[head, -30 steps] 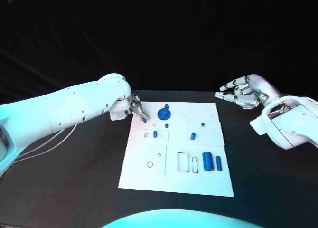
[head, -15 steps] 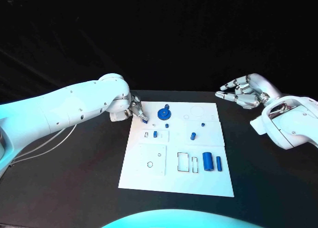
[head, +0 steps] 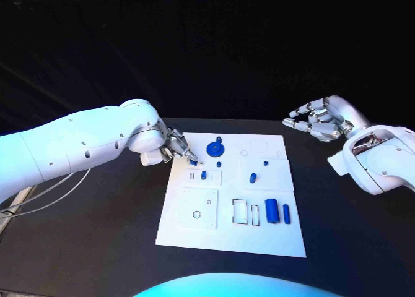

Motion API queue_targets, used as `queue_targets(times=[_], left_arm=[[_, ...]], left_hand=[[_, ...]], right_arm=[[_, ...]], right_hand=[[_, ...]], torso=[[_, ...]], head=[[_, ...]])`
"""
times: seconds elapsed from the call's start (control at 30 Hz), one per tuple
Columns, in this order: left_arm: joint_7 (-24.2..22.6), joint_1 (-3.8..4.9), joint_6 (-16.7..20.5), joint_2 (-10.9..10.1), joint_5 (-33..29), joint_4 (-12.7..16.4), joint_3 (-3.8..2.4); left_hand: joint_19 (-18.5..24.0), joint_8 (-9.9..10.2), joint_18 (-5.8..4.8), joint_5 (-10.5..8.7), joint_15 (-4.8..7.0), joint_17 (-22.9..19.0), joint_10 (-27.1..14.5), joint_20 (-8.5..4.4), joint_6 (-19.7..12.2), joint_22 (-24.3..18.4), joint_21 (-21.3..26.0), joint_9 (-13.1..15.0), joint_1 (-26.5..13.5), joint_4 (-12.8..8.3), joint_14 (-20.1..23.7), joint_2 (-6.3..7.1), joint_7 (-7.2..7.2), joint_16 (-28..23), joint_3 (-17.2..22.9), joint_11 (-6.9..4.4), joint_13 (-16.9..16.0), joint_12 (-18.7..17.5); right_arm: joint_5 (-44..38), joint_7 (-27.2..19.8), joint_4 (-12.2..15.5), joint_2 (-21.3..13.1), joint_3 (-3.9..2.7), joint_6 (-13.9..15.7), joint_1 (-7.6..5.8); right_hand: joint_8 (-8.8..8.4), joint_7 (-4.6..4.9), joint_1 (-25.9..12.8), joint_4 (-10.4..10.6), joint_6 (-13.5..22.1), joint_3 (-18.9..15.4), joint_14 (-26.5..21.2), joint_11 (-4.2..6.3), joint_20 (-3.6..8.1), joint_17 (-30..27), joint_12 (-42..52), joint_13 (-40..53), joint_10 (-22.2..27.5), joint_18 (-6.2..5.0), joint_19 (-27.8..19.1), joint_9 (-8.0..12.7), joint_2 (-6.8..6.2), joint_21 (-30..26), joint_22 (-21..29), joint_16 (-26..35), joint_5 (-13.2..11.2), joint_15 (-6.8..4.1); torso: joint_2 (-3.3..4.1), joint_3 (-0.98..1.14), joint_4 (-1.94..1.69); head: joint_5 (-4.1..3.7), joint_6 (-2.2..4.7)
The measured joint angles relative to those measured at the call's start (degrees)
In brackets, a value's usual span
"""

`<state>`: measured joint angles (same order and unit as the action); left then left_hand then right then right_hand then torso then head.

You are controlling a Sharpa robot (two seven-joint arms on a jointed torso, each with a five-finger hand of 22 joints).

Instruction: Assemble the parts on the task board

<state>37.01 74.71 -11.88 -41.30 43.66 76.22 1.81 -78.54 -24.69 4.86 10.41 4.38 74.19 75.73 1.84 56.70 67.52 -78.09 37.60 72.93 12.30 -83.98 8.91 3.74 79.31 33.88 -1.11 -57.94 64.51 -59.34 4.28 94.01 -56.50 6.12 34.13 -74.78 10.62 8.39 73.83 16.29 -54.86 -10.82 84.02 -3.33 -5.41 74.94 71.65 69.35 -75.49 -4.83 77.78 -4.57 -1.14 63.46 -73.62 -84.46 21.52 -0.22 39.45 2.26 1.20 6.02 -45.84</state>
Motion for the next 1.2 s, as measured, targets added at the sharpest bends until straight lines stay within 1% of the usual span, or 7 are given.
queue_targets(times=[0.1,0.27,0.4,0.5,0.63,0.87,1.2], left_arm=[[-0.2,-0.11,1.2,-0.9,-0.2,1.9,-0.01],[-0.4,-1.11,2.8,-2.2,2.0,5.0,0.01],[-0.5,-1.7,3.7,-2.6,5.5,6.2,0.03],[-0.6,-2.17,4.1,-2.7,7.8,6.8,0.02],[-0.6,-2.81,4.7,-2.8,10.8,7.3,0.02],[-0.6,-3.46,4.9,-2.9,13.9,7.7,0.02],[-0.3,-3.79,4.3,-3.0,16.5,8.3,0.02]], left_hand=[[-0.3,-0.1,0.0,0.0,0.0,0.0,0.1,-0.01,0.1,0.2,-0.2,0.3,-0.2,-0.1,0.0,0.16,-0.11,0.0,0.1,-0.08,0.1,0.0],[-0.5,-0.5,0.0,-0.15,0.0,0.1,0.4,-0.22,0.1,0.7,-0.5,0.4,-0.5,-0.5,0.0,0.53,-0.12,0.0,0.5,-0.34,0.1,0.0],[-0.5,-0.6,0.0,-0.16,0.0,0.1,0.6,-0.22,0.2,1.0,-0.6,0.4,-0.7,-0.6,0.0,0.71,-0.19,0.0,0.6,-0.22,-0.1,0.0],[-0.7,-1.0,0.0,-0.17,0.0,0.0,0.7,-0.01,0.2,1.1,-0.6,0.5,-0.9,-0.9,0.0,0.92,-0.19,0.0,0.9,-0.32,-0.2,0.0],[-0.9,-1.1,0.0,-0.19,0.0,0.1,1.1,-0.21,0.2,1.2,-0.8,0.5,-1.1,-1.0,0.0,1.07,-0.19,0.0,1.0,-0.33,-0.4,0.3],[-0.9,-1.2,0.0,-0.33,0.0,0.1,1.2,-0.21,0.2,1.3,-0.8,0.5,-1.2,-1.3,0.0,1.21,-0.2,0.0,1.3,-0.41,-0.4,0.3],[-0.9,-1.5,-0.01,-0.52,0.0,0.1,1.4,-0.21,0.3,1.4,-0.8,0.5,-1.7,-2.1,0.0,1.74,-0.31,0.0,2.1,-0.55,-0.4,0.3]], right_arm=[[0.0,0.0,0.0,0.0,0.0,0.0,0.0],[0.0,0.0,-0.1,-0.1,0.02,0.1,0.0],[0.0,0.0,-0.1,-0.1,0.02,0.2,0.04],[0.0,0.0,-0.1,0.0,0.01,0.3,0.06],[0.0,0.0,-0.1,0.0,0.01,0.4,0.09],[0.0,-0.1,0.0,-0.1,0.01,0.6,0.12],[0.0,-0.1,0.0,-0.1,0.01,0.6,0.15]], right_hand=[[0.0,0.0,0.0,0.0,0.0,0.0,0.0,0.0,0.0,0.0,0.0,0.0,0.0,0.0,0.0,0.0,0.0,0.0,0.0,0.0,0.0,0.0],[0.0,0.0,0.0,0.0,0.0,0.0,0.0,0.0,0.0,0.0,0.0,0.0,0.0,0.0,0.0,0.0,0.0,0.0,0.0,0.0,0.0,0.0],[0.0,0.0,0.0,0.0,0.0,0.0,0.0,0.0,0.0,0.0,0.0,0.0,0.0,0.0,0.0,0.0,0.0,0.0,0.0,0.0,0.2,0.0],[0.0,0.0,0.0,0.0,0.0,0.0,0.0,0.0,0.0,0.0,0.0,0.0,0.0,0.0,0.0,0.0,0.0,0.0,0.0,0.0,0.2,0.0],[0.0,0.0,0.0,0.0,0.0,0.0,0.0,0.0,0.0,0.0,0.0,0.0,0.0,0.0,0.0,0.0,0.0,0.0,0.0,0.0,0.2,0.0],[0.0,0.0,0.0,0.2,0.0,-0.2,0.0,0.0,0.0,0.0,0.0,0.0,0.0,0.0,0.0,0.0,0.0,0.0,0.0,0.0,0.2,0.0],[0.0,0.0,0.0,0.2,0.0,-0.2,0.0,0.0,0.0,0.0,0.0,0.0,0.0,0.0,0.0,0.0,0.0,0.0,0.0,0.0,0.2,0.0]], torso=[[0.01,-0.01,-0.03],[0.01,-0.01,-0.07],[0.02,-0.01,-0.07],[0.03,-0.02,-0.03],[0.09,-0.02,0.04],[0.13,-0.02,0.05],[0.13,-0.02,0.03]], head=[[-0.01,-0.01],[0.1,-0.12],[0.26,-0.13],[0.42,-0.14],[0.5,-0.18],[0.52,-0.25],[0.59,-0.36]])
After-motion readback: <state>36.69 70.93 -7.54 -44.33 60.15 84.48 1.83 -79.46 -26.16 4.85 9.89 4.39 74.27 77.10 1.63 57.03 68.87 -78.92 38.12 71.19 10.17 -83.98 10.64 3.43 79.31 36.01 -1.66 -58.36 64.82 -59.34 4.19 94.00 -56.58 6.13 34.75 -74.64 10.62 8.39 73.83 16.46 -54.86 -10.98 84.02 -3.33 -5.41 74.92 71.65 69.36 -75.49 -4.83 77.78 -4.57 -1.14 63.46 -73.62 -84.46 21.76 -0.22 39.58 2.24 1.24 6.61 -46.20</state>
